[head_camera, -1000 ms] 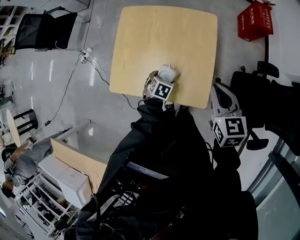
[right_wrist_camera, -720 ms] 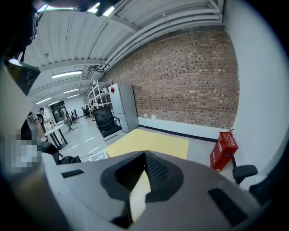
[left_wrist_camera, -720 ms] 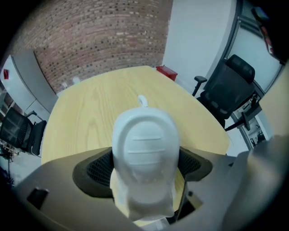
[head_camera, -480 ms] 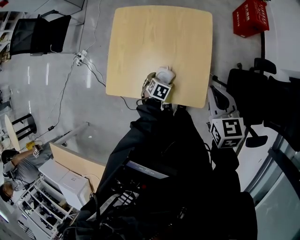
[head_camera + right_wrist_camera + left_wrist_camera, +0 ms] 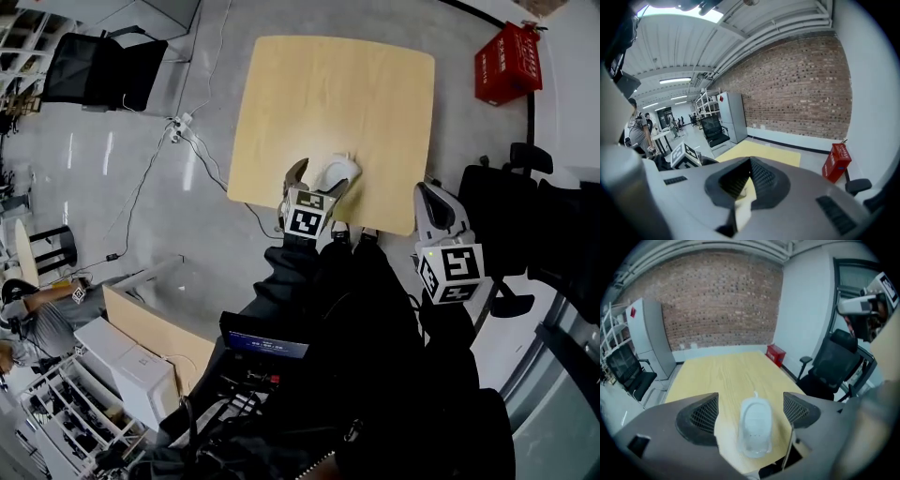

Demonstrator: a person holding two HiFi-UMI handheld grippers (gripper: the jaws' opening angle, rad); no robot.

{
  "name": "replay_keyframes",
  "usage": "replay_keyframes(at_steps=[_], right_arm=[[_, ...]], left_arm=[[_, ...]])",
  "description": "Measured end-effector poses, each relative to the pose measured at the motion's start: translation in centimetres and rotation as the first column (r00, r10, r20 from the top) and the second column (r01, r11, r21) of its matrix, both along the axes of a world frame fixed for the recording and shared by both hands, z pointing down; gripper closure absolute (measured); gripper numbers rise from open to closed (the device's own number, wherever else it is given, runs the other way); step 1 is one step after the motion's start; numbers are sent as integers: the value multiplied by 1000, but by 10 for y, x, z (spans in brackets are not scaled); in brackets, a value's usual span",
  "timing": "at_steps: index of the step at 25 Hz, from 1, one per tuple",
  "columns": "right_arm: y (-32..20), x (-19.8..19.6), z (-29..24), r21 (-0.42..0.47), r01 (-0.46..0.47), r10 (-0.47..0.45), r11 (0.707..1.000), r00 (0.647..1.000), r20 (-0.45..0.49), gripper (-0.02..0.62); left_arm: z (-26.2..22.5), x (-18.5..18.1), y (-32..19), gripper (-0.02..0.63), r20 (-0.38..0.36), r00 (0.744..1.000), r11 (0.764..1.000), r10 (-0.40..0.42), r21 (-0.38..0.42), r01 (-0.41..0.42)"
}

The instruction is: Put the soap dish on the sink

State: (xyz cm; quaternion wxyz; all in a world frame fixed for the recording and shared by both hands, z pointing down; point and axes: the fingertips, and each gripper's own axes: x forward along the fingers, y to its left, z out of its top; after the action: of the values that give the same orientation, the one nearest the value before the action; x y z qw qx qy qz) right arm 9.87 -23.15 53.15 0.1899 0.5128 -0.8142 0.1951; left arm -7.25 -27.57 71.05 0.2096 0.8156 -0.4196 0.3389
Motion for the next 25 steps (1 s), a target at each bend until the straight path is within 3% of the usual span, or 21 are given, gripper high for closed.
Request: replay_keyframes(at_steps=[4, 7, 11, 15, 18, 22, 25], right_arm=[[-4, -9, -21, 53, 22, -23, 998, 1000, 15, 590], [-9, -18, -46, 106, 30, -33, 994, 999, 27, 589], [-17, -25, -89, 203, 38, -48, 979, 998, 42, 589], [-24, -21, -129, 287, 25, -43, 957, 998, 55, 591], [-28, -18, -153, 319, 8, -46, 948, 993, 112, 589], [-32, -12, -185, 378, -2, -53, 926, 989, 136, 589], [-35, -11, -202, 417, -10, -54, 909, 989, 140, 589]], left_arm=[[-81, 6, -9, 184, -100, 995, 988, -27, 148, 41], [-137, 9, -13, 346, -122, 993, 964, -6, 263, 38], [-204, 14, -13, 360, -166, 986, 922, 17, 383, 49], [-264, 11, -15, 467, -219, 976, 862, 7, 496, 105], [-306, 3, -18, 601, -253, 968, 803, -4, 575, 153], [-344, -1, -21, 603, -275, 961, 756, -7, 628, 185], [-363, -1, -20, 603, -305, 952, 751, 2, 630, 200]])
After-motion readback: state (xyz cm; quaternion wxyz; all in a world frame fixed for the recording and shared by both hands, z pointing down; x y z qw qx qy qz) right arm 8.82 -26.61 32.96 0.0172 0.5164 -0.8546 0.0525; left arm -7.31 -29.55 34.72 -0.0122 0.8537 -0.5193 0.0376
